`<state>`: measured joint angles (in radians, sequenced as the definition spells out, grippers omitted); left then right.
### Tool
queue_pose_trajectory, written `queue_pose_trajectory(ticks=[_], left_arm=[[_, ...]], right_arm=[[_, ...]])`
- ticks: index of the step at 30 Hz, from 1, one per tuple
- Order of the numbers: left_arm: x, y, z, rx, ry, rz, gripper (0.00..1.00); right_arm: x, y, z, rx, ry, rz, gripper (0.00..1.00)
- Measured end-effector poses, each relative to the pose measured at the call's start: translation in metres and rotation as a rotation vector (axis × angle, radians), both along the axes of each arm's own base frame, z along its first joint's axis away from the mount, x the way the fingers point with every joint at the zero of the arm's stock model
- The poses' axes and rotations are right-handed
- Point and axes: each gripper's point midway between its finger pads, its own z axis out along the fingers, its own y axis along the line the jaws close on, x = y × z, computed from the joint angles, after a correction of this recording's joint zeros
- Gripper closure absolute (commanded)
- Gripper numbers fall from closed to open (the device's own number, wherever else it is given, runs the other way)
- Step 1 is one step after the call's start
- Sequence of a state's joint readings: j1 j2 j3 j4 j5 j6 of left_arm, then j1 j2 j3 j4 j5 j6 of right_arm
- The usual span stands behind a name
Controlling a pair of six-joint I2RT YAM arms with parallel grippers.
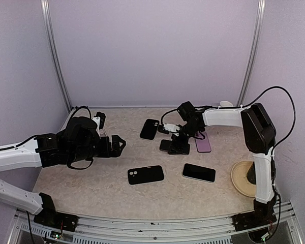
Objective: Put the phone into the phone case
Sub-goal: Pick up the phone at the center of the board.
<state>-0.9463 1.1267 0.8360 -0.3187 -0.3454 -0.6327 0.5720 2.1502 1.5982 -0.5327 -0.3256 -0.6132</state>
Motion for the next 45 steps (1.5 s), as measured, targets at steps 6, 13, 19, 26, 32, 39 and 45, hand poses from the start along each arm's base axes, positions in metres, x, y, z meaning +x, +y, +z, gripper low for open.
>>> queue_pose_trajectory(ticks=[6,13,19,26,32,39,45], left_arm=[[-0.001,0.001,-0.002,0.007,0.007,0.002,0.01],[0.0,0.0,-0.006,0.016,0.014,0.002,0.01],[0.001,-0.001,-0.013,0.03,0.028,0.004,0.01],[0.001,-0.002,-0.015,0.028,0.035,0.007,0.01],[0.001,-0.002,-0.017,0.032,0.04,0.008,0.01],[0.001,-0.002,-0.017,0.029,0.044,0.009,0.01],[0.001,-0.004,-0.021,0.02,0.063,0.018,0.01]], right_arm=[[0.001,0.002,-0.003,0.007,0.006,0.019,0.0],[0.003,-0.001,-0.015,-0.001,0.018,0.026,0.04],[0.008,-0.001,-0.019,0.001,0.02,0.023,0.07],[0.01,0.001,-0.023,0.006,0.024,0.019,0.22],[0.01,0.003,-0.023,0.03,0.033,0.021,0.37],[0.009,0.006,-0.023,0.053,0.044,0.016,0.52],[0.008,0.006,-0.022,0.087,0.019,0.001,0.55]])
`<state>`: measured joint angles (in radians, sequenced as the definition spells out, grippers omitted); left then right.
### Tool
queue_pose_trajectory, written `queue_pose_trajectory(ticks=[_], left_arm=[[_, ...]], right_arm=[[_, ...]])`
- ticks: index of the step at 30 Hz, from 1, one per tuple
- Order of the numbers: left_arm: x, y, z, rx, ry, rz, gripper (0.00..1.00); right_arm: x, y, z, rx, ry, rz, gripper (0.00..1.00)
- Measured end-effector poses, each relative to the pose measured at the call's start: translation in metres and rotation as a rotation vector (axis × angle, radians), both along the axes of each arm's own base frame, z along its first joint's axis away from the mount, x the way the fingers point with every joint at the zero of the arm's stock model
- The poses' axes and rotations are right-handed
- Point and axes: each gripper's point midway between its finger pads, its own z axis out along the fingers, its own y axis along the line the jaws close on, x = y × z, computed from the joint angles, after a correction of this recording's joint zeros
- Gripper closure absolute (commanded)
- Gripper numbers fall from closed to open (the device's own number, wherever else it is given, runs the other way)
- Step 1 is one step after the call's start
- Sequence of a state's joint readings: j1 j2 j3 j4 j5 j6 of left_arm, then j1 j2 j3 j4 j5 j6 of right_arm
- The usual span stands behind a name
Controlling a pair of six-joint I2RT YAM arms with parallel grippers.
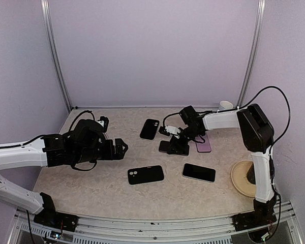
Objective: Put the phone into the phone case
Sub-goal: Pick up the phone at the center of the board, then pass from the right arm to the left
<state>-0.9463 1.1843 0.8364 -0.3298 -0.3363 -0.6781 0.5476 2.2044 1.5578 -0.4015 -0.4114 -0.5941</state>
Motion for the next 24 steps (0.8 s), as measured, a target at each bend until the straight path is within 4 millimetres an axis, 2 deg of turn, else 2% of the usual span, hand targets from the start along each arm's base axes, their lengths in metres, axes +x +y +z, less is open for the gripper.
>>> queue_pose_trajectory(ticks=[8,24], left_arm=[[0.003,-0.001,-0.014,-0.014,0.059,0.018,0.01],[0.033,-0.005,-0.014,-0.155,0.111,0.001,0.01]], right_arm=[[-0.014,-0.008,0.006,0.004,-0.019,-0.041,0.58],[-0.024,0.014,0.063,0.11,-0.18,-0.051,0.59]])
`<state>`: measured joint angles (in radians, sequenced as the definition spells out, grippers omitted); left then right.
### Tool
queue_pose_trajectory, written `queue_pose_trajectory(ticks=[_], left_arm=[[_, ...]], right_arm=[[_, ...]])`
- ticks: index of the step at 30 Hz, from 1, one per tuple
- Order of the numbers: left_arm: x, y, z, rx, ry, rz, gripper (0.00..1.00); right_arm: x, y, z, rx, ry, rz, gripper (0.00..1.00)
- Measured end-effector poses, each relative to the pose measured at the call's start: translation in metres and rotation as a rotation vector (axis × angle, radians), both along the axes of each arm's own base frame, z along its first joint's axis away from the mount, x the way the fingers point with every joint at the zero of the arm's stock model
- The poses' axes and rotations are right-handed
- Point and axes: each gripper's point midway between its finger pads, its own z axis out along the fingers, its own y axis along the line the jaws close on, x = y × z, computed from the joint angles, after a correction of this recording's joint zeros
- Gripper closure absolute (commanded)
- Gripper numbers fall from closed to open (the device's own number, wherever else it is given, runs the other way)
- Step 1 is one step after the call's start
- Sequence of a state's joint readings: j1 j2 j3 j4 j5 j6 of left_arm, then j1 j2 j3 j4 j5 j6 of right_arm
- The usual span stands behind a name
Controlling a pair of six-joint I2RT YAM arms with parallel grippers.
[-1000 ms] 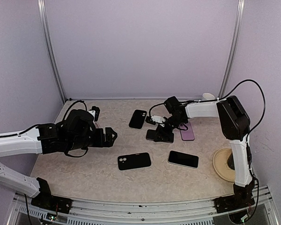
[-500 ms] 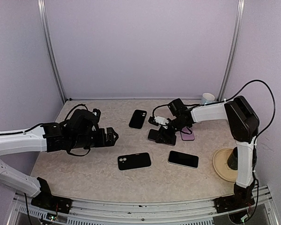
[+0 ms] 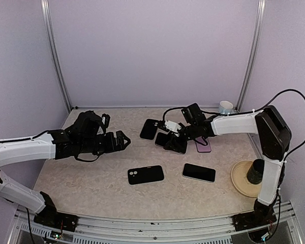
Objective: Put the phone into the phone case
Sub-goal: Pass from the right arm to the left
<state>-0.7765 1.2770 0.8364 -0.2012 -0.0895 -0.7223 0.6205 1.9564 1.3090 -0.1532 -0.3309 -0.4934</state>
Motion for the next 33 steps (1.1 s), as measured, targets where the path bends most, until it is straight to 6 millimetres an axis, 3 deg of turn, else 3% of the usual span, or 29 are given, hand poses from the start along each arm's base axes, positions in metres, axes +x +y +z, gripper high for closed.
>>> queue_pose_trajectory(ticks=[8,21,25,33], left_arm=[[0.005,-0.022,-0.008,-0.063,0.022,-0.095,0.01],[-0.001,-0.058,-0.011,-0.172,0.044,-0.243,0.1],[-0.003,-0.065,-0.009,-0.203,0.048,-0.273,0.16],[-0.006,-0.077,0.001,-0.27,0.04,-0.32,0.32]], right_arm=[[-0.038,0.027,0.033,0.04,-0.079,0.054,0.58],[-0.116,0.066,0.066,0.095,-0.166,0.16,0.58],[-0.129,0.075,0.075,0.116,-0.188,0.174,0.58],[-0.13,0.079,0.082,0.116,-0.228,0.152,0.59]])
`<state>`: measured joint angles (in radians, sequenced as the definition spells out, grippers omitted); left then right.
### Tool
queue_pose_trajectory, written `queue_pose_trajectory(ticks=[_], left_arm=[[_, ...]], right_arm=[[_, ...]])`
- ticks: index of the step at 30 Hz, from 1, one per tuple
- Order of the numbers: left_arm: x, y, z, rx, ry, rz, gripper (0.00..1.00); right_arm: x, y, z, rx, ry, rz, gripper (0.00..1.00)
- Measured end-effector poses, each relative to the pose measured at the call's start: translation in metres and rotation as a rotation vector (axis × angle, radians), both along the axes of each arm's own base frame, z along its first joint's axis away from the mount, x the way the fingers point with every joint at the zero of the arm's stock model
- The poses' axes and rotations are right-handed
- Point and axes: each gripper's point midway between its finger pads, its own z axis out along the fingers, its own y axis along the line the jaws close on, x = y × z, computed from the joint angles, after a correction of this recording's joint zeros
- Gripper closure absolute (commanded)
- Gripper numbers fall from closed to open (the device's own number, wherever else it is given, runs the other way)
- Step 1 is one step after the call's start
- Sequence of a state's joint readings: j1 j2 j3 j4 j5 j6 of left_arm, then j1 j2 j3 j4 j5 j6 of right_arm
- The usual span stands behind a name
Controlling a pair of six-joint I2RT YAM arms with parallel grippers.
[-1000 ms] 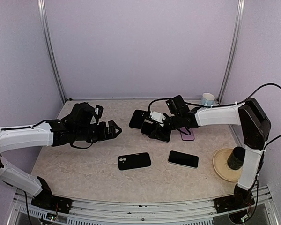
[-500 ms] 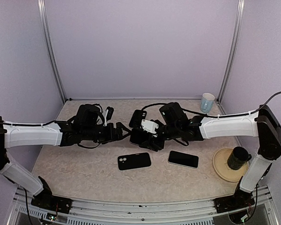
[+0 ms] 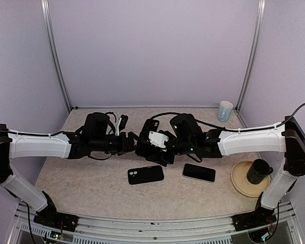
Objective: Put the phone into the phone case
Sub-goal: Pass from the right arm to the left
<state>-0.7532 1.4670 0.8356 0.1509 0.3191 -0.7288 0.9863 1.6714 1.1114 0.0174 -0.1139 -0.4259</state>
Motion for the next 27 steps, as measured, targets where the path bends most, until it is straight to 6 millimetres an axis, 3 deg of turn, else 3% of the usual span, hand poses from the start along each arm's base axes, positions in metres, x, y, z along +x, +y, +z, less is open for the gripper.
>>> queue_pose_trajectory(ticks=[16,22,27], left_arm=[[-0.009,-0.016,-0.003,-0.045,0.03,-0.066,0.81],[-0.011,-0.02,0.003,-0.072,0.023,-0.085,0.94],[-0.012,-0.021,0.003,-0.073,0.023,-0.092,1.0]], right_arm=[[0.0,0.002,0.002,-0.014,-0.048,-0.021,0.59],[0.002,0.001,0.001,-0.02,-0.059,-0.028,0.58],[0.002,0.0,0.0,-0.023,-0.061,-0.032,0.48]])
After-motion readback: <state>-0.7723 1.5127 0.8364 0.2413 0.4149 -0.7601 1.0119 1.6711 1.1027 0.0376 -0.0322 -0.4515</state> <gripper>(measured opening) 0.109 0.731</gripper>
